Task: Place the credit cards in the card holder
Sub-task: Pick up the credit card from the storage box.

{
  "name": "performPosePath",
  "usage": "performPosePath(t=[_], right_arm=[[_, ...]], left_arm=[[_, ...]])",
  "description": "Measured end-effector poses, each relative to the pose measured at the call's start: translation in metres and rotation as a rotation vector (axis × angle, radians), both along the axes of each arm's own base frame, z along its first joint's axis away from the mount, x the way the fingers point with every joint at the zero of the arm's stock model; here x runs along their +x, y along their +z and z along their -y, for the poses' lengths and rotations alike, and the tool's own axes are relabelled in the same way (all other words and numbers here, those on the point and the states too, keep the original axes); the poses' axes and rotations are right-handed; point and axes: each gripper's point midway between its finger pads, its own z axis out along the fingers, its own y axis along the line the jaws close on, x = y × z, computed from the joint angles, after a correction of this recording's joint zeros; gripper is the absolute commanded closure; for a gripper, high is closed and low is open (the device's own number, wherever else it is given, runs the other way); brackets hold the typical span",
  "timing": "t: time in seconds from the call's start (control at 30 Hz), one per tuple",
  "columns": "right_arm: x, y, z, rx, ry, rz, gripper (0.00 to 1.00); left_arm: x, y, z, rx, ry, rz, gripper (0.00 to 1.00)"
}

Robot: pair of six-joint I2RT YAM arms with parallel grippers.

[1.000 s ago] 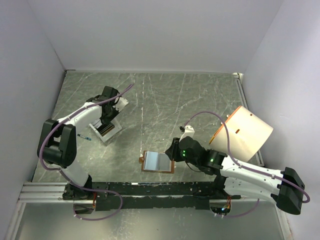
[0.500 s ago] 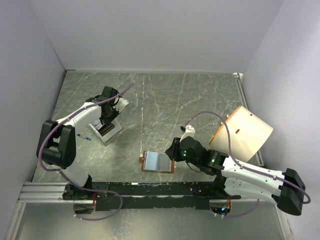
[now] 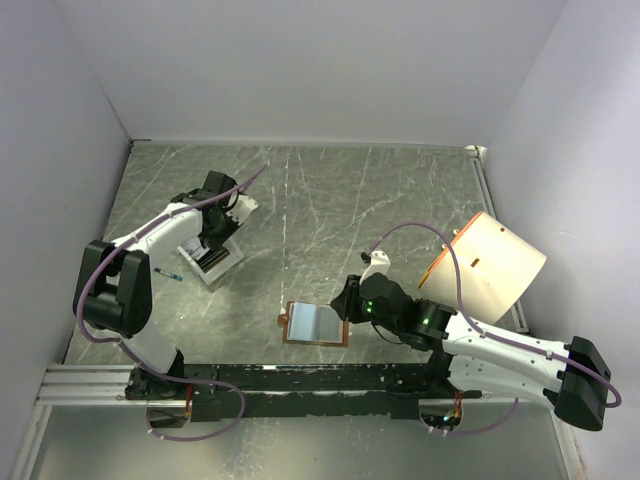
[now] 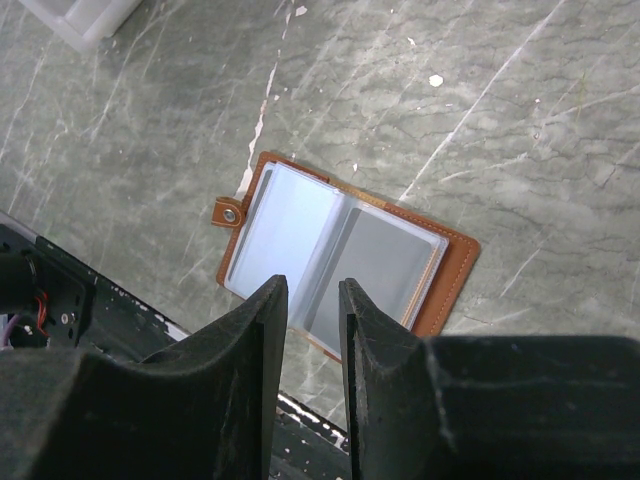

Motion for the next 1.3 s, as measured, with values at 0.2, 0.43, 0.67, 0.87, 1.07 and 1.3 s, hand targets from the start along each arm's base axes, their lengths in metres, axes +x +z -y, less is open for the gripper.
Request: performPosePath(t=[0.2,0.43,0.67,0.87,1.07,1.3], right_arm=[[-0.0005,0.0000,-0.0003,0.000,0.002,0.000,0.72],[-0.0008,0.0000,-0.0005,0.000,0.003,0.000,0.72],[-0.0013,-0.0001,-0.0009,0.000,0.005,0.000,0.72],[-0.0012,0.0000,-0.0008,0.000,0.005,0.001,0.72],[-0.0017,-0.0001,-0.0011,0.000,0.006,0.000,0.72],[-0.0026,-0.0008,-0.0017,-0.003,0.010,0.000,0.72]], left_arm=[[0.0005,0.0017,0.0027,-0.010,-0.005,-0.017,0.89],[-0.0010,-0.0049,0.0042,-0.013,-0.008,-0.042,0.87],[-0.0008,-0.0046,0.0037,-0.011,-0.007,-0.050,0.86],[-0.0008,-0.0043,0.0020,-0.011,-0.002,-0.052,0.86],[-0.0008,-0.0050,0.0016,-0.009,-0.001,-0.060,0.86],[-0.0012,-0.0060,0.0008,-0.011,0.002,-0.066,0.89]])
